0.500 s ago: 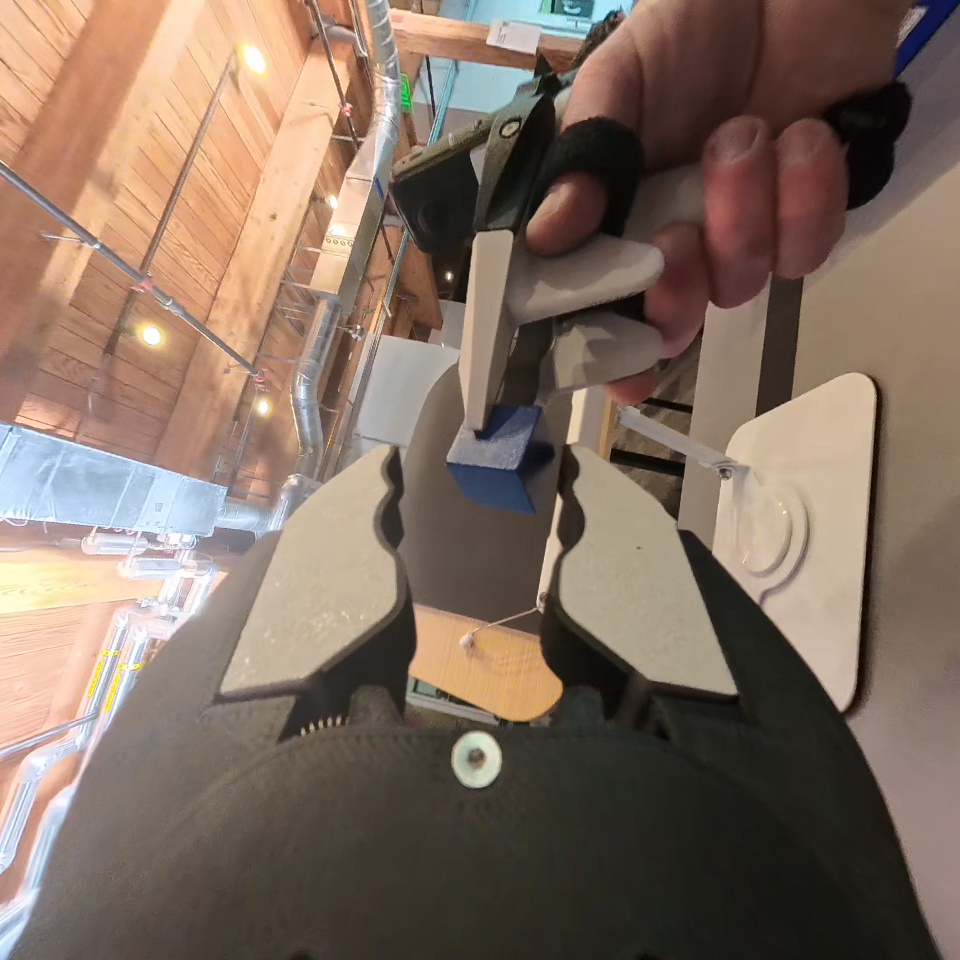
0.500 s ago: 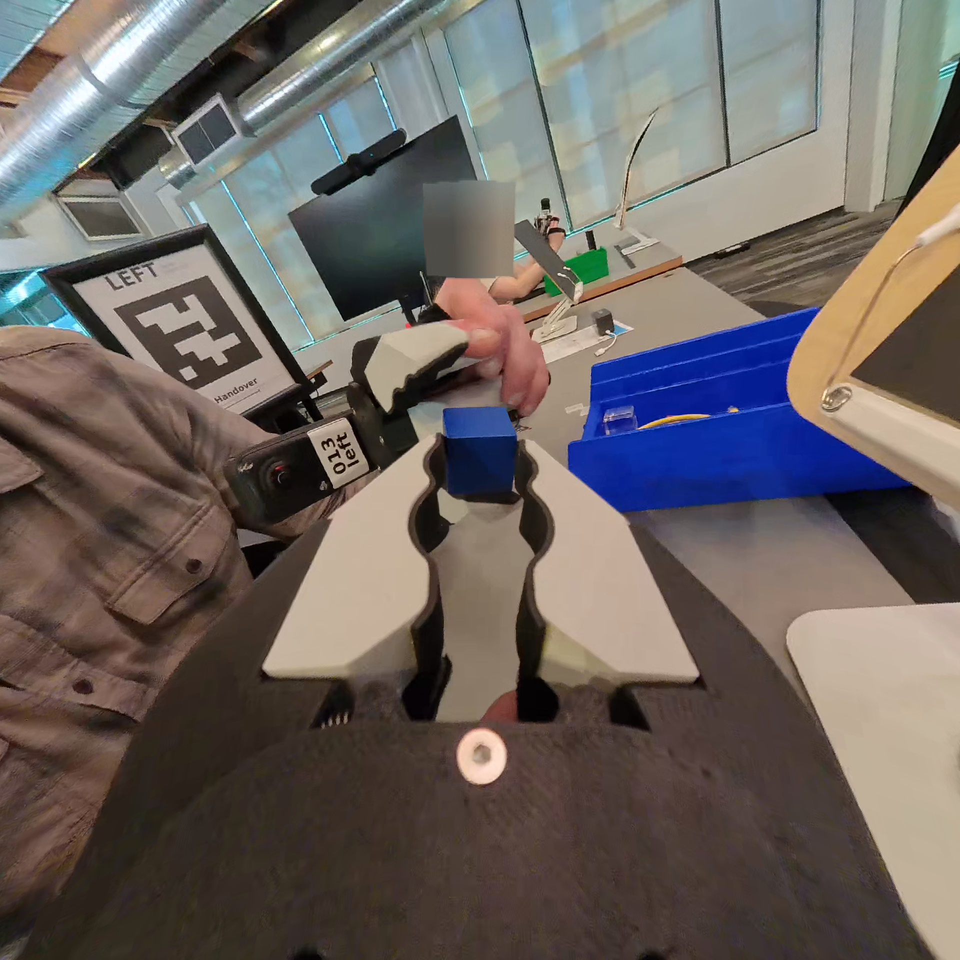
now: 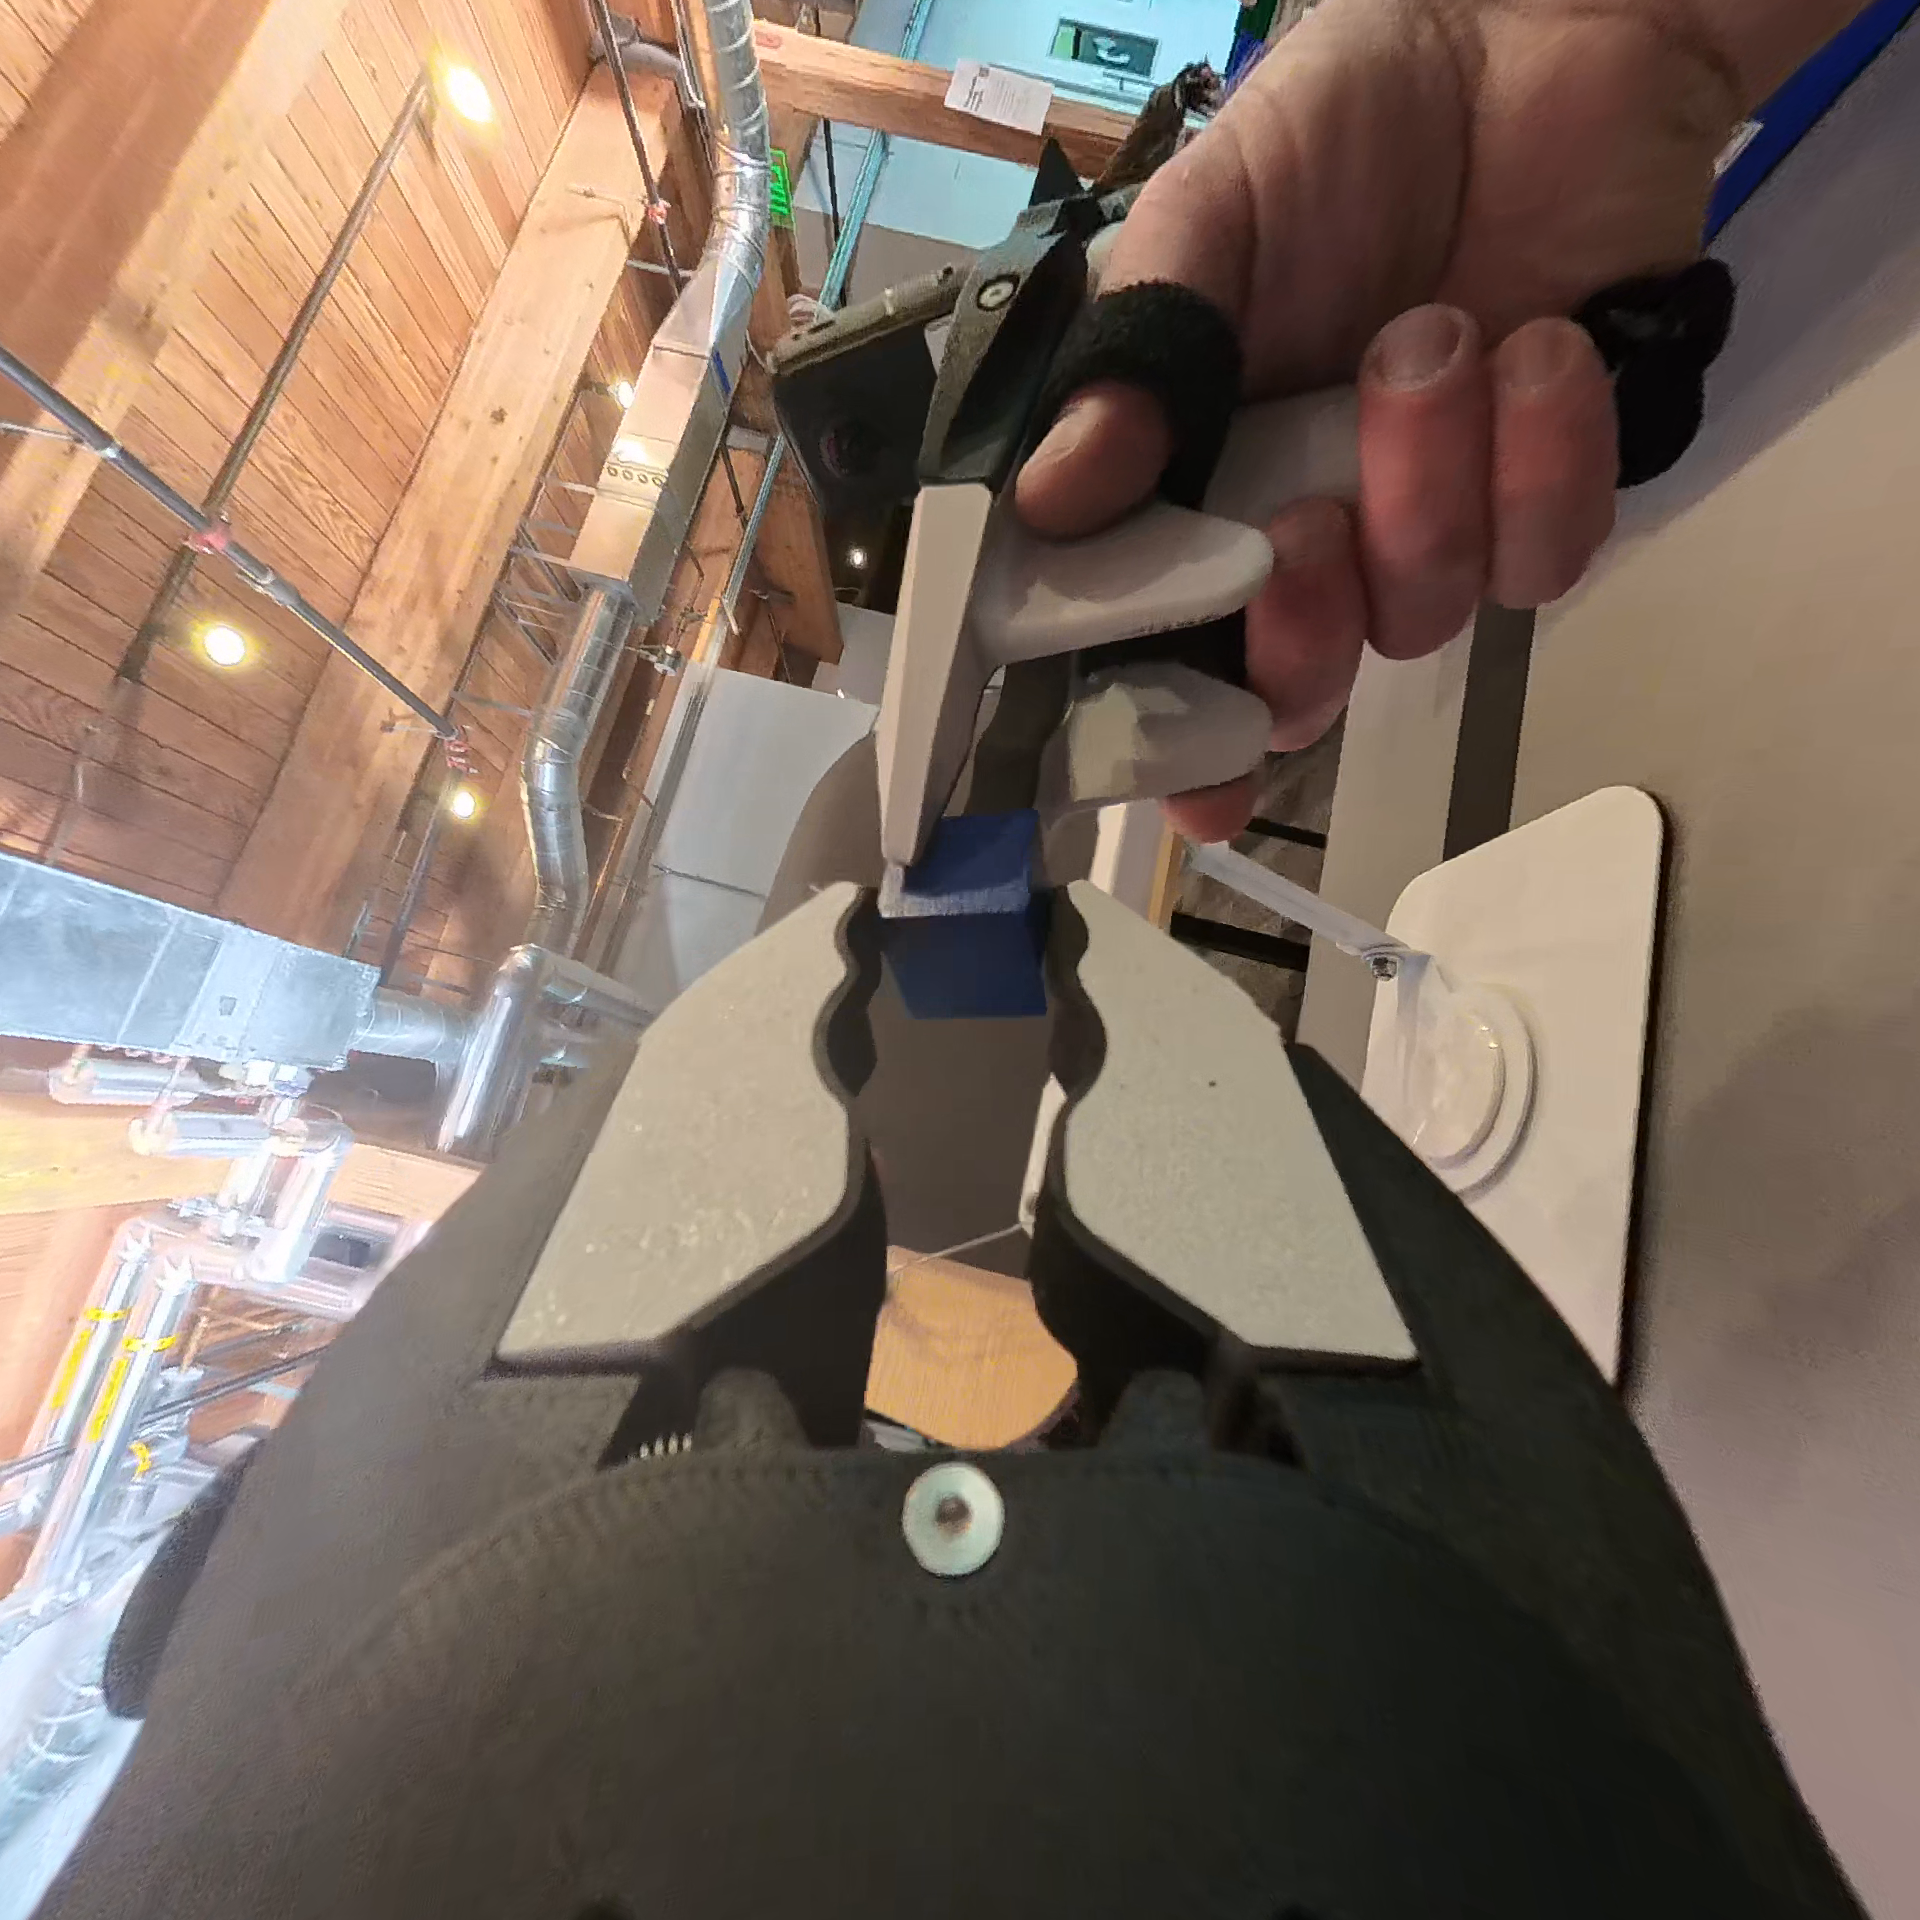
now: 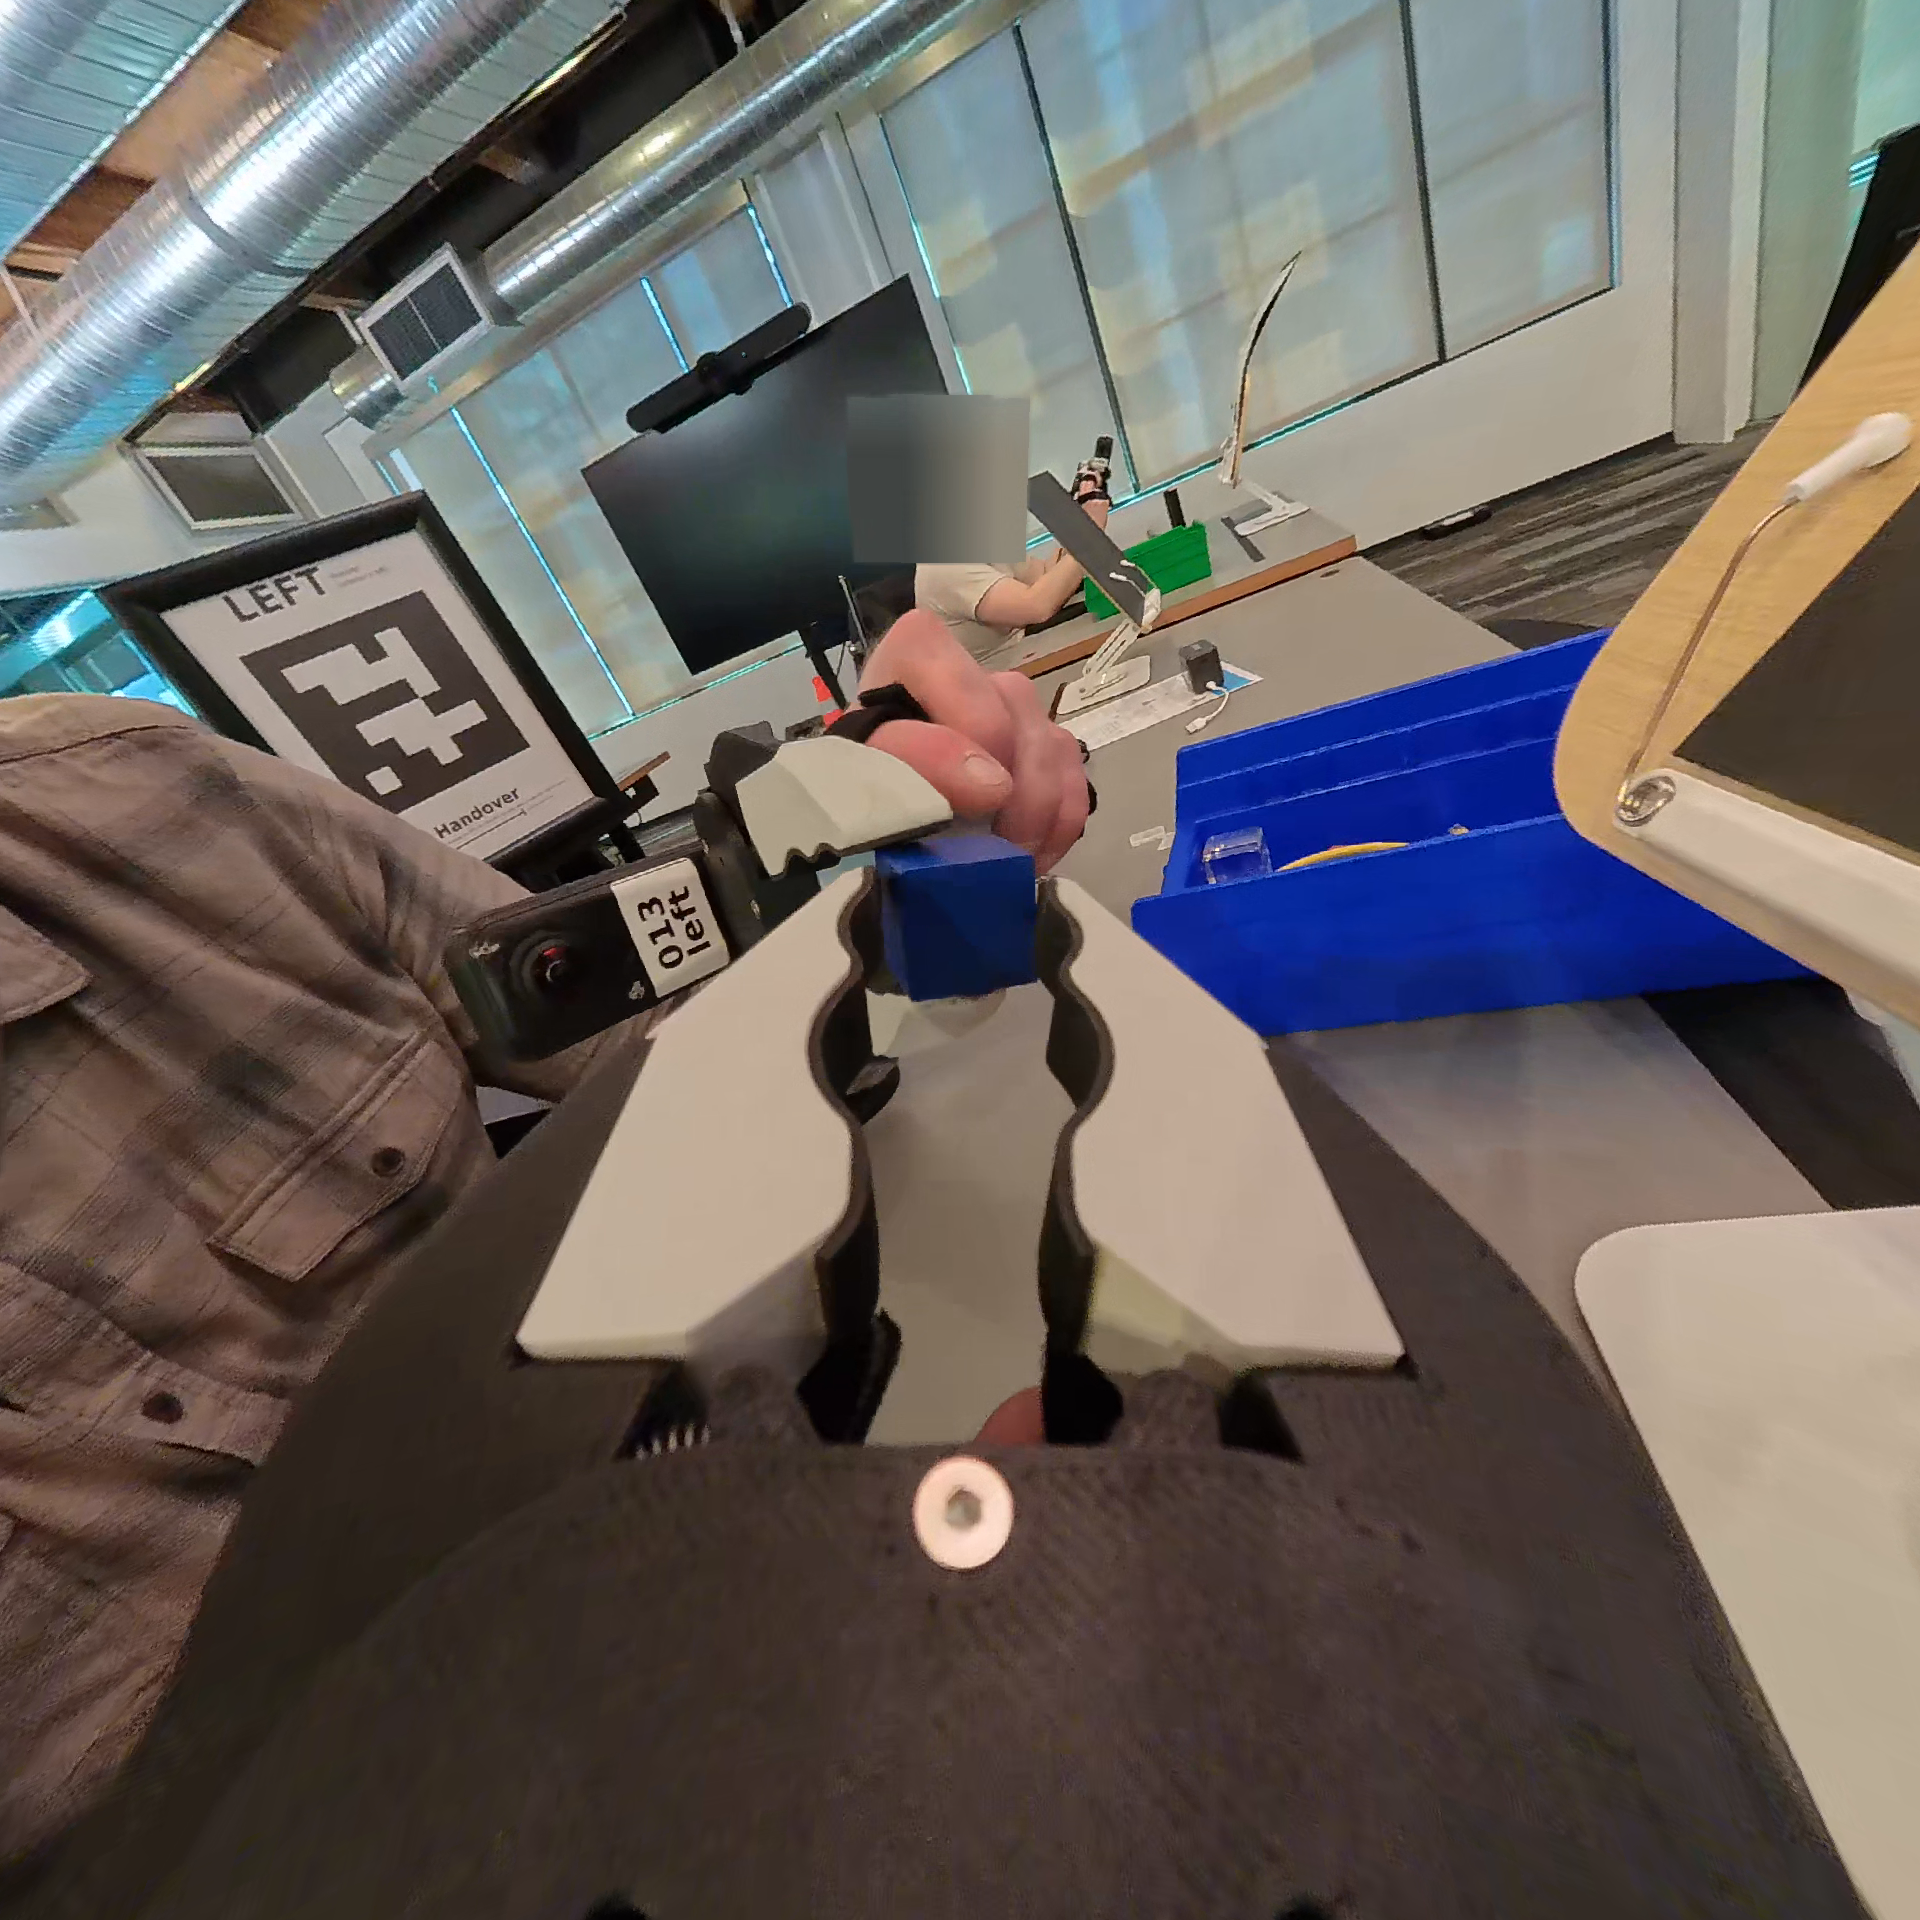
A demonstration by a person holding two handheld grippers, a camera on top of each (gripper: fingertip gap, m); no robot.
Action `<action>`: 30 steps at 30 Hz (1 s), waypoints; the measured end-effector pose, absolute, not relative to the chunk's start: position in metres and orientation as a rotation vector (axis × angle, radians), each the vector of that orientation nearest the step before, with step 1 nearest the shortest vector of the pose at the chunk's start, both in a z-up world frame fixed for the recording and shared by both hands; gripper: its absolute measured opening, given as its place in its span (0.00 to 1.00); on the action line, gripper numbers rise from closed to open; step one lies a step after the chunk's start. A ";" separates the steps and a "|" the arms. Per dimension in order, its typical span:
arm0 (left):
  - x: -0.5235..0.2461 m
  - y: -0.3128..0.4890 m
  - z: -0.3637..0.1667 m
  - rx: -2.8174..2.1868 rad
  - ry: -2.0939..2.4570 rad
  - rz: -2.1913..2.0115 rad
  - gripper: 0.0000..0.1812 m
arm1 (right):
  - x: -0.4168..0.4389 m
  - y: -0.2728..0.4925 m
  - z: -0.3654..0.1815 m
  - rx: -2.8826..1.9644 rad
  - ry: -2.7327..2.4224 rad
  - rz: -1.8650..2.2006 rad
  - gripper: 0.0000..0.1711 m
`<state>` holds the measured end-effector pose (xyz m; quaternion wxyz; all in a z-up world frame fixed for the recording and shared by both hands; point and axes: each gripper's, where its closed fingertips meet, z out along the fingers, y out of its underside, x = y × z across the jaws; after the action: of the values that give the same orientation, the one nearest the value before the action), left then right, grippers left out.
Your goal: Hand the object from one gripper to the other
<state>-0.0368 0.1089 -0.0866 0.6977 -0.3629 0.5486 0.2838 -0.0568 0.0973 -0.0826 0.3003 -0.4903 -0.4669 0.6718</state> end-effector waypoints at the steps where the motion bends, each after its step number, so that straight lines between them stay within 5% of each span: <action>1: -0.037 0.110 -0.088 -0.829 1.223 0.613 0.17 | -0.057 0.098 -0.082 -1.303 -1.237 1.779 0.17; 15: -0.056 0.127 -0.085 -1.060 1.099 0.478 0.16 | -0.052 0.116 -0.080 -1.316 -1.255 1.444 0.30; 26: -0.056 0.114 -0.093 -1.529 0.913 -0.554 0.17 | -0.048 0.102 -0.068 -0.857 -1.503 0.535 0.26; 30: -0.059 0.107 -0.081 -1.560 0.783 -0.908 0.16 | -0.055 0.102 -0.083 -0.740 -1.601 0.223 0.31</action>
<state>-0.0589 0.1072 -0.0807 0.5538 -0.6602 0.3315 -0.3842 -0.0552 0.1017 -0.0828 0.6302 -0.3233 -0.6992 0.0974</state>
